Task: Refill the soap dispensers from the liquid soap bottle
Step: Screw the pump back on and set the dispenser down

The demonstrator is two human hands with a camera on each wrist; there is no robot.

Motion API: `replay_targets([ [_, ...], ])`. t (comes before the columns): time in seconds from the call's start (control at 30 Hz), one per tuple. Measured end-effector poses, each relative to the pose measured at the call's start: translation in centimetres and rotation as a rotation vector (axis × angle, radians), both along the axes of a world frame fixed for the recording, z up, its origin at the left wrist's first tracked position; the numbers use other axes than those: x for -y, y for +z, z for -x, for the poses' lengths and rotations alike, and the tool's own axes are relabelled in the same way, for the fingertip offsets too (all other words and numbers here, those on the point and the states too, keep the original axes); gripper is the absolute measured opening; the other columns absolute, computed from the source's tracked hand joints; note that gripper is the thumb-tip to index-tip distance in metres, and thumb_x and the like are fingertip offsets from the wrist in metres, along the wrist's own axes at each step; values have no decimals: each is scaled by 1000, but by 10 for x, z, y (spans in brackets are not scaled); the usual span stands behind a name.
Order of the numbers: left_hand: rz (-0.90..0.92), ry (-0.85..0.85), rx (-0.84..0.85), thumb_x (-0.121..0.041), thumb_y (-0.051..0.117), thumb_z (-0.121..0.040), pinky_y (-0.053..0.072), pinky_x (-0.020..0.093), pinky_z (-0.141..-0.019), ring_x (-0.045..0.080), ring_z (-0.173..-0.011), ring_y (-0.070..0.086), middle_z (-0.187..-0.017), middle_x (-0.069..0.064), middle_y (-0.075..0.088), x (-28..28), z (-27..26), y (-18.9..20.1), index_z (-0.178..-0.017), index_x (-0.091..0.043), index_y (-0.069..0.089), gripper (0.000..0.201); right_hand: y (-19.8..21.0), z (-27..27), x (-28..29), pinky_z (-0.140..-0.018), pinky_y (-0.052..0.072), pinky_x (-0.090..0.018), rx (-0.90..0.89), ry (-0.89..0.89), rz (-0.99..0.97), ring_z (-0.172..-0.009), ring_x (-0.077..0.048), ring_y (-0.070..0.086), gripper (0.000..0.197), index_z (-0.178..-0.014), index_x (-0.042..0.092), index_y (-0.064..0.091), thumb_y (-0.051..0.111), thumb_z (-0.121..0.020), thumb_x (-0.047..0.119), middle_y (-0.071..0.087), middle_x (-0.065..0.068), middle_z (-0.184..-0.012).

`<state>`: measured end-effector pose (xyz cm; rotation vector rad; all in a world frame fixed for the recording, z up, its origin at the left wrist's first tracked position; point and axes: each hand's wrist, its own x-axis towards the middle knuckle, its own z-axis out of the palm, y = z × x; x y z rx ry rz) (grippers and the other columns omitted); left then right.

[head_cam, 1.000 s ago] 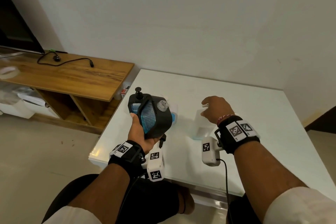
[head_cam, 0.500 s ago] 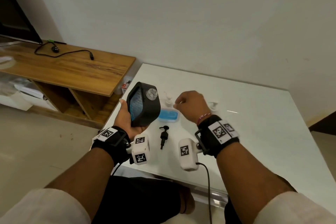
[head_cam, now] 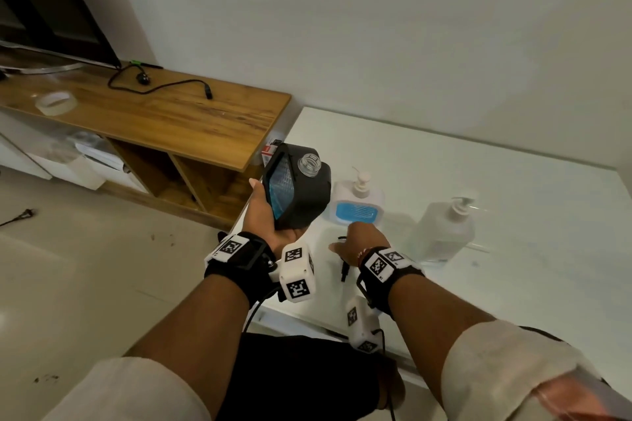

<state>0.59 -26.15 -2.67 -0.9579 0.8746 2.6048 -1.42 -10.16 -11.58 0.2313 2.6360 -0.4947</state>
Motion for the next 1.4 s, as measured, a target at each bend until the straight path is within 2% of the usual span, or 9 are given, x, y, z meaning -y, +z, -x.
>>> replay_targets([
  [0.13,7,7,14,-66,40,-101,55,48,-66,39,-93,67,-103,22,68,2,4,-1,-104,-16,59,53,-12,-1,-2,-86,53,-30,49,9,-3,-93,-19,62,35,-108,15,60,68,-86,41,65,-3,-105],
  [0.3,16,0,2,-65,38,-102,55,48,-65,38,-91,67,-100,20,69,2,1,1,-105,-17,58,53,-2,2,-4,-71,49,-25,46,29,-28,-84,-18,60,23,-104,12,60,66,-87,26,63,-5,-100],
  [0.43,33,-15,-16,-65,36,-103,61,41,-51,37,-88,66,-95,18,69,2,-2,8,-99,-17,58,53,32,4,-8,-78,59,-33,76,-7,70,-90,-25,67,38,-114,6,58,70,-83,25,64,-11,-109],
  [0.6,45,-4,-25,-65,40,-101,58,39,-48,35,-86,65,-80,16,73,-4,-12,16,-98,-17,58,51,92,-15,-27,-78,60,-43,56,-48,292,-85,-31,70,35,-111,2,59,73,-83,20,66,-16,-106],
  [0.77,113,-31,-36,-66,40,-101,53,46,-62,34,-89,63,-100,16,64,-9,-25,26,-98,-20,56,49,148,-40,-50,-62,59,-33,-95,-193,579,-70,-25,66,22,-98,6,57,71,-82,10,69,-18,-97],
  [0.9,61,-70,-78,-67,42,-99,61,46,-58,38,-95,66,-102,19,68,-18,-38,25,-106,-19,62,53,185,-56,-76,-55,51,-30,-370,-322,895,-67,-24,67,32,-89,14,47,73,-78,1,70,-20,-97],
  [1.1,82,-174,-107,-69,40,-98,62,47,-57,38,-104,67,-121,18,68,-43,-51,11,-124,-22,64,58,227,-79,-110,-72,54,-35,-632,-447,1505,-79,-25,69,51,-124,11,44,62,-83,-13,69,-10,-92],
  [1.27,109,-217,-74,-69,44,-98,62,51,-72,39,-112,67,-129,16,68,-54,-57,-7,-134,-24,62,60,231,-88,-112,-73,55,-33,-774,-383,1461,-81,-18,69,47,-125,3,52,61,-83,-14,67,7,-73],
  [1.4,91,-215,-60,-70,47,-96,62,53,-72,41,-113,68,-129,17,68,-55,-57,-13,-133,-24,63,61,225,-89,-103,-74,55,-33,-758,-352,1373,-88,-19,68,46,-117,8,57,64,-79,-16,62,-2,-88],
])
